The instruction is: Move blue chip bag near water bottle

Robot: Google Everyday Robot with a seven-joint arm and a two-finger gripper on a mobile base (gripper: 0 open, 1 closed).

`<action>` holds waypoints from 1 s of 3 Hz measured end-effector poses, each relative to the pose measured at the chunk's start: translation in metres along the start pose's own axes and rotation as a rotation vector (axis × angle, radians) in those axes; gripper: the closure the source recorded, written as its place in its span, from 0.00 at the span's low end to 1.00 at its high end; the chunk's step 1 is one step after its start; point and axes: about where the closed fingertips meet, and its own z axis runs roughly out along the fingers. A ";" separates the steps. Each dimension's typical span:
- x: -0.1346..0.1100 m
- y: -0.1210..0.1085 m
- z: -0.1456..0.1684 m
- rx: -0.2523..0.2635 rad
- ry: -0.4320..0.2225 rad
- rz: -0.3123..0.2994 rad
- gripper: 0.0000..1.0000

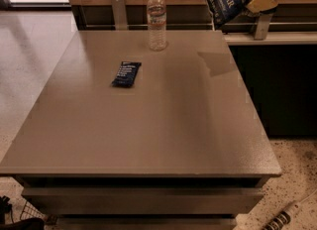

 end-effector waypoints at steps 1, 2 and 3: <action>0.000 0.007 0.032 -0.022 -0.006 0.033 1.00; 0.003 0.019 0.078 -0.054 -0.014 0.086 1.00; 0.005 0.030 0.113 -0.078 -0.014 0.127 1.00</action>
Offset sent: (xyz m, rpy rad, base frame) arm 0.0679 0.0457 -0.1140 0.1516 0.0949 -0.0539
